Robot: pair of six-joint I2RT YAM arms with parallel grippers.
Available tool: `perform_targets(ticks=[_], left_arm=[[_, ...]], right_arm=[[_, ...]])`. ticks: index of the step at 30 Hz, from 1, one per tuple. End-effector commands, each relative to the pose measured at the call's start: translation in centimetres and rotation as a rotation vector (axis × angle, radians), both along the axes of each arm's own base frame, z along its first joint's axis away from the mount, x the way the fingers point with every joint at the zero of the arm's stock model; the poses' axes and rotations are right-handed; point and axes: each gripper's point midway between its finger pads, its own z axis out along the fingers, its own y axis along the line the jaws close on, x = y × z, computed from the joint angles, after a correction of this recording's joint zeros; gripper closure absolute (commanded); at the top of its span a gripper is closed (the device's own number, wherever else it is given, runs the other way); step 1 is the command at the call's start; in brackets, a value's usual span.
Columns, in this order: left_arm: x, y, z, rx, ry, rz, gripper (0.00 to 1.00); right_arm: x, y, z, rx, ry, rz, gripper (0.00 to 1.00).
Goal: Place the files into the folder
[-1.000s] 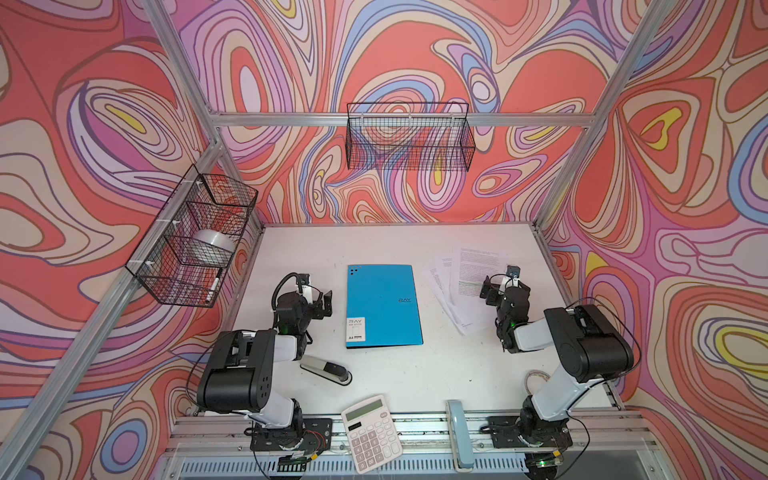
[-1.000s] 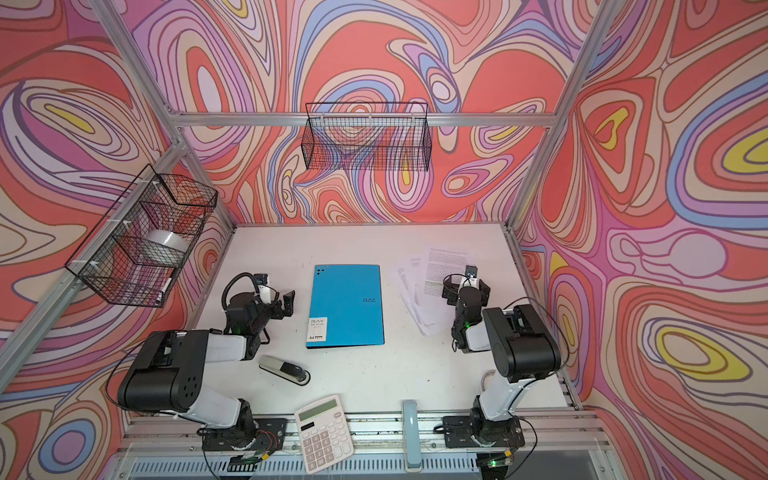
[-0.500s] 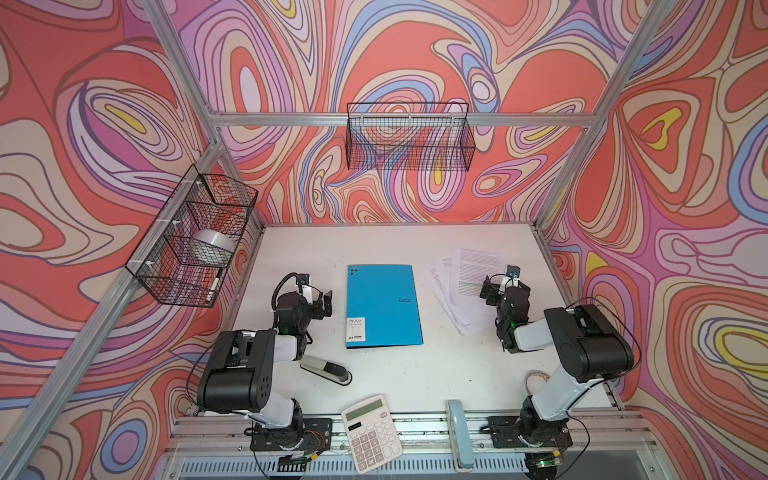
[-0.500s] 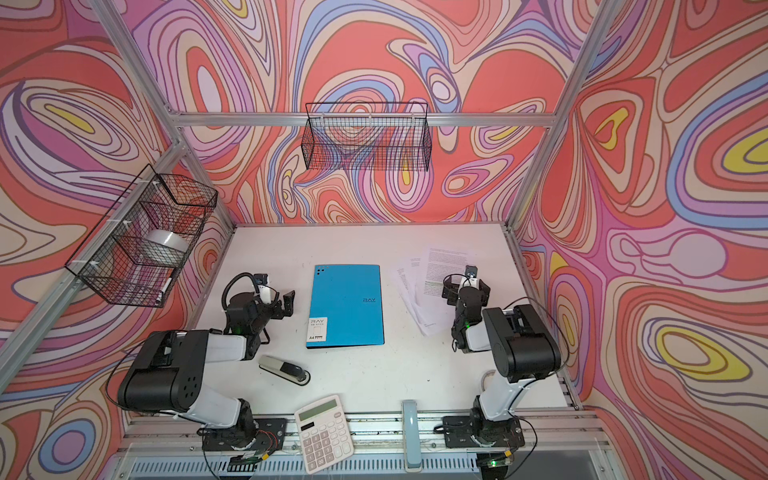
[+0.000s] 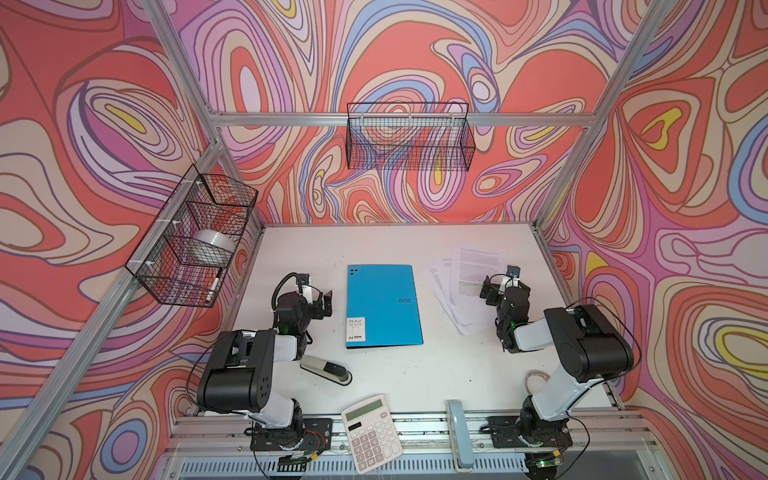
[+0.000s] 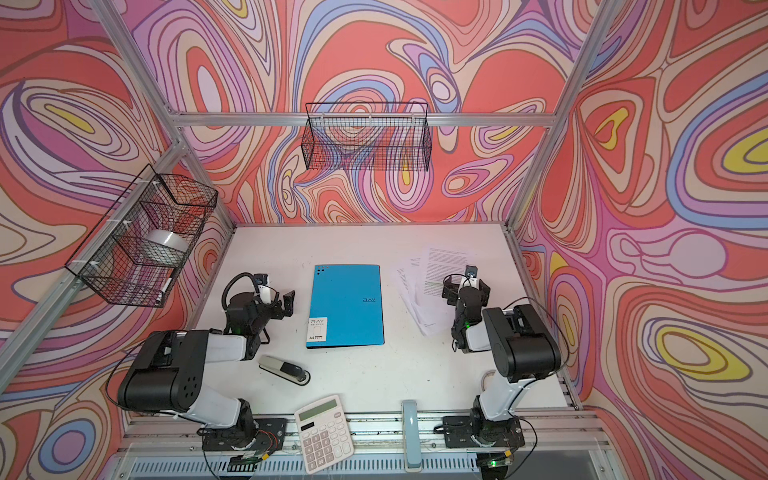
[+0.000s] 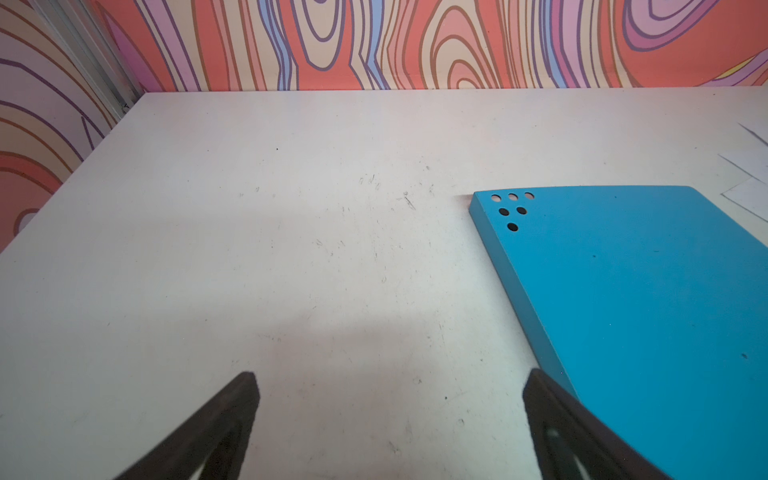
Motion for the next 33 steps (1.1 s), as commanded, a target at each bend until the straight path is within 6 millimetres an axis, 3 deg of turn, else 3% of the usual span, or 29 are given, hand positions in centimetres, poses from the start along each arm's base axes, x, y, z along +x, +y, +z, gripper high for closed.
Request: perform_targets(ticks=[1, 13, 16, 18, 25, 28, 29, 33], left_arm=[[0.5, 0.1, 0.8, 0.017, -0.036, 0.002, 0.0], [0.5, 0.3, 0.9, 0.023, -0.038, 0.014, 0.0], [0.5, 0.5, 1.3, 0.026, -0.039, 0.021, 0.0], [0.5, 0.5, 2.0, 0.025, -0.033, 0.023, 0.0], [-0.3, 0.2, 5.4, 0.042, -0.001, -0.002, 0.0], [-1.3, 0.1, 5.7, 0.08, 0.06, -0.029, 0.0], [-1.1, 0.0, 7.0, 0.094, 0.064, -0.041, 0.0], [-3.0, -1.1, 8.4, 0.15, 0.193, -0.153, 0.0]], right_arm=[[0.3, -0.1, 0.0, 0.002, -0.001, -0.001, 0.02], [0.5, -0.3, -0.2, 0.021, 0.011, 0.004, 0.02], [0.2, -1.2, 0.2, 0.021, -0.007, -0.053, 0.02], [0.1, -0.9, 0.6, 0.023, -0.014, -0.032, 0.01], [0.3, -0.6, 3.3, 0.01, 0.003, -0.01, 0.01], [0.2, -0.5, 4.7, 0.021, 0.02, -0.013, 0.02], [0.1, -0.5, 5.4, 0.034, 0.026, -0.018, 0.01], [-0.5, -0.5, 8.6, 0.12, 0.093, -0.044, 0.02]])
